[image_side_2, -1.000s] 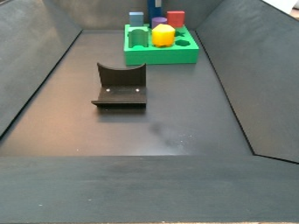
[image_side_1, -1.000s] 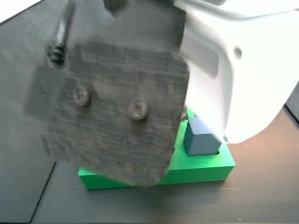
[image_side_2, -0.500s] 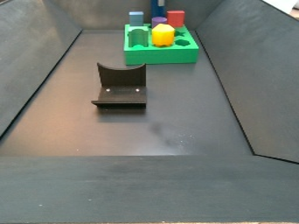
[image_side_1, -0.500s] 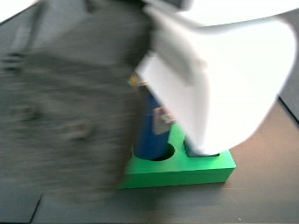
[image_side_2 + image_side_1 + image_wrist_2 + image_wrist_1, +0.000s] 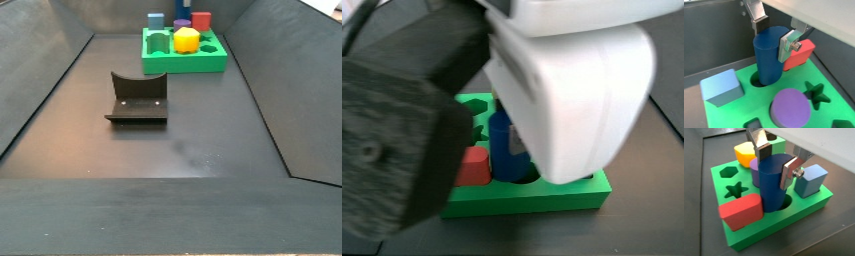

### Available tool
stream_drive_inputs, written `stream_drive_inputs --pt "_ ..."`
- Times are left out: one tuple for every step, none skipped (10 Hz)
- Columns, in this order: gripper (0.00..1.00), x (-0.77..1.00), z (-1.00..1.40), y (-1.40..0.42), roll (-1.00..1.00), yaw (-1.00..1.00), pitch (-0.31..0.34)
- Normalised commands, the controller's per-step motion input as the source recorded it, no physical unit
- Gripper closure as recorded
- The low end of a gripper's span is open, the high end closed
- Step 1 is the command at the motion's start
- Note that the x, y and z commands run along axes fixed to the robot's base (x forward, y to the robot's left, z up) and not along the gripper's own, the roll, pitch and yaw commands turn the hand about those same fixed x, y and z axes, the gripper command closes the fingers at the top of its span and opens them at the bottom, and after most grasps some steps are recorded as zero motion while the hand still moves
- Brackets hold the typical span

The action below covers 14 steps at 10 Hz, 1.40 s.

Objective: Pick up the oval object. Move up. Move to above the board. Insert the oval object.
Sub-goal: Insert the oval object.

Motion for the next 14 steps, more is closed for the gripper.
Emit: stream_drive_inputs --pt "1.00 0.00 -0.02 0.00 0.00 0.00 -0.006" --pt "1.00 0.14 -0.31 0.00 -0.02 0.00 -0.040" --pt "1.00 0.23 -0.42 -0.04 -0.01 0.00 -0.059" --pt "1.00 0.35 -0.41 -0.04 -0.04 0.00 -0.050" --pt "1.00 0.38 -0.46 -0.02 -0.04 0.00 -0.044" --pt "1.00 0.04 -0.45 0.00 0.03 0.00 0.000" --pt "1.00 -0.17 -0.62 0.00 0.17 0.00 0.036" --pt "1.00 -0.50 -0.63 0.04 0.15 0.00 0.040" --pt "1.00 -0.21 -0.42 0.00 0.01 0.00 0.000" --pt "1.00 -0.20 -0.43 0.00 -0.06 0.05 -0.090" --pt "1.00 0.00 -0.70 -0.10 -0.05 0.11 -0.096" --pt "1.00 0.31 -0.79 -0.21 -0.05 0.00 -0.091" --pt "1.00 0.41 -0.79 -0.13 0.00 -0.66 0.000" --pt "1.00 0.00 -0.07 0.01 0.00 -0.17 0.000"
